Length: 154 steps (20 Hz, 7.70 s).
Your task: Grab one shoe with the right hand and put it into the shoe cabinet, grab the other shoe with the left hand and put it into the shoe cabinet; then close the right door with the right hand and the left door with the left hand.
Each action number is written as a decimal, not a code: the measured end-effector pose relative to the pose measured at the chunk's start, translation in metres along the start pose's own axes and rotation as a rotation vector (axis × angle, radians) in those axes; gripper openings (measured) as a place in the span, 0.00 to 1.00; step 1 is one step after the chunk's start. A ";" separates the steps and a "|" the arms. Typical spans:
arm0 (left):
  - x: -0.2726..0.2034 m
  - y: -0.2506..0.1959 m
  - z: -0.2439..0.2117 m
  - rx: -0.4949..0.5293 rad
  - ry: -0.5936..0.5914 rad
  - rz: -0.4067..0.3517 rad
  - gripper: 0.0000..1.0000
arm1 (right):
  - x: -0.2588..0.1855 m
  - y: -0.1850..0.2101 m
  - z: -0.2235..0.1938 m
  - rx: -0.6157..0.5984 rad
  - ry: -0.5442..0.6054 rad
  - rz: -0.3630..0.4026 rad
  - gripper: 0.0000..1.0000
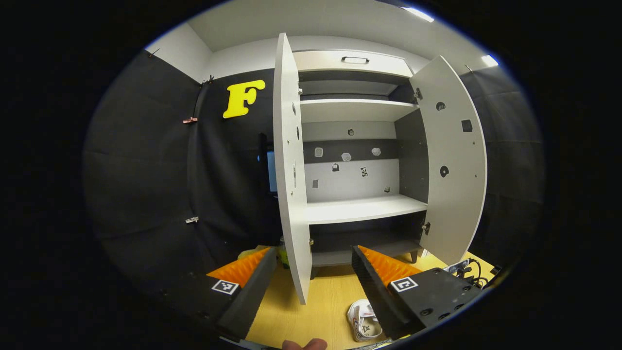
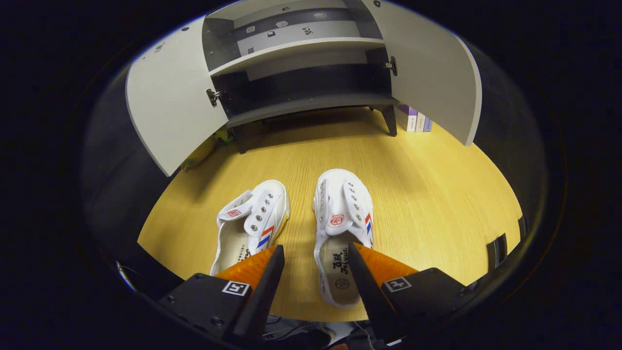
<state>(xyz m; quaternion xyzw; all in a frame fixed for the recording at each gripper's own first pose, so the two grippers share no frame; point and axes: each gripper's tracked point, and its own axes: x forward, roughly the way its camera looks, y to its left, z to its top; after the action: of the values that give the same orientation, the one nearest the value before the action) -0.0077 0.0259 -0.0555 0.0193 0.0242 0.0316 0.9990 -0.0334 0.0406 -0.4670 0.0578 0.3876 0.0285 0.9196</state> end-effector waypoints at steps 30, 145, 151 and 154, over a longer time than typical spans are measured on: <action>0.018 0.014 -0.037 -0.026 0.051 -0.007 0.96 | -0.044 0.020 0.189 -0.080 -0.235 -0.001 0.06; 0.239 -0.115 0.006 -0.148 0.310 0.001 0.05 | -0.346 -0.165 0.353 0.003 -0.818 -0.177 0.98; 0.334 -0.112 0.078 -0.147 0.253 0.073 0.05 | -0.359 -0.220 0.350 0.040 -0.823 -0.251 0.98; 0.385 -0.109 0.090 -0.133 0.265 0.120 0.05 | -0.362 -0.243 0.348 0.074 -0.811 -0.287 0.96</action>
<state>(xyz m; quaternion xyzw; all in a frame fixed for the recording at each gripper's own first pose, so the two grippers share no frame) 0.3874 -0.0617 0.0120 -0.0500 0.1523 0.0950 0.9825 -0.0352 -0.2646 -0.0006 0.0430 -0.0005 -0.1384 0.9894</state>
